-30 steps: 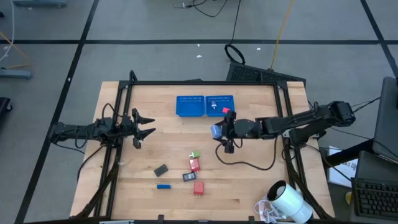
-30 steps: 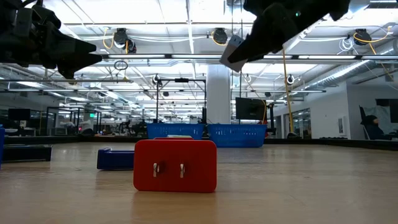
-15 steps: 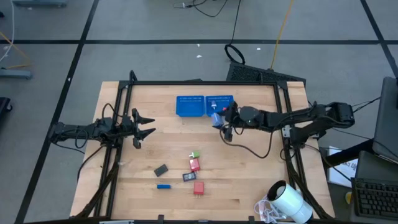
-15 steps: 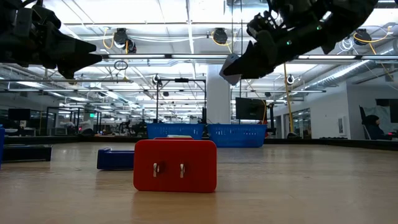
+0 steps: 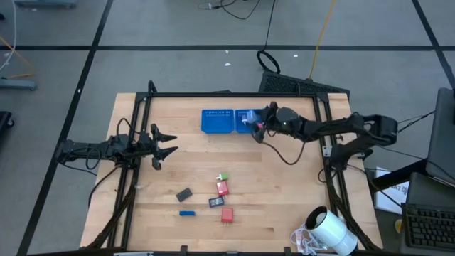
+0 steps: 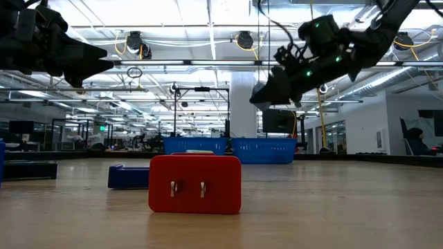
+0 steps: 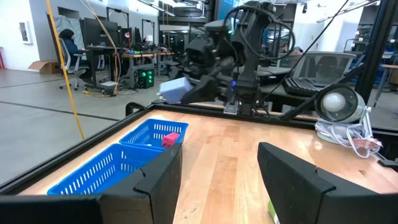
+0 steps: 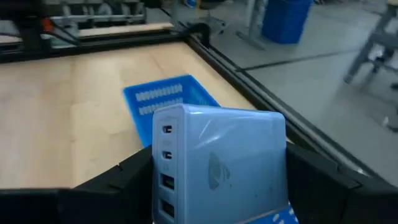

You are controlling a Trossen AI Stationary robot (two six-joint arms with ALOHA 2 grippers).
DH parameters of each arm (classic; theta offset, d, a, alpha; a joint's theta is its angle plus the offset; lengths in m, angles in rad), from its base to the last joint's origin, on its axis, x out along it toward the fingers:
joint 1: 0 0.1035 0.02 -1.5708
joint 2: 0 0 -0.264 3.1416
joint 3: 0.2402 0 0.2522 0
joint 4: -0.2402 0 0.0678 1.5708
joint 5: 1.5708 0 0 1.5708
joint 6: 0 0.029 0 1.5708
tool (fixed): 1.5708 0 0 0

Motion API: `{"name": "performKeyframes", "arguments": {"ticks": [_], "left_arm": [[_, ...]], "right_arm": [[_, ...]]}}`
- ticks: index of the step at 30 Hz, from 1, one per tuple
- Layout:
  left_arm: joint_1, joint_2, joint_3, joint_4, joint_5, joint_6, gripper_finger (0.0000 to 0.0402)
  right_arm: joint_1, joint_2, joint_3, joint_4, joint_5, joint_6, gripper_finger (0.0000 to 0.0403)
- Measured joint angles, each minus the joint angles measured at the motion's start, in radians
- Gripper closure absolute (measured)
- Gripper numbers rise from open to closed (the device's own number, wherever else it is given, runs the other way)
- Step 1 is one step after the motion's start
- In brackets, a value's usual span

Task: Pick & Place Office items
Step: Put the light blue charger adapter into the right blue bin

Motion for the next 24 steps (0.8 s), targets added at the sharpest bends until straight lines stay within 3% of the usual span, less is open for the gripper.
{"name": "performKeyframes", "arguments": {"ticks": [9,24], "left_arm": [[0.000,0.000,0.000,0.000,0.000,0.000,0.0188],[0.000,0.000,0.000,0.000,0.000,0.000,0.0188]], "right_arm": [[-0.081,0.091,0.000,0.020,0.002,0.028,0.0132],[-0.121,0.110,0.000,0.008,0.004,0.028,0.0130]]}}
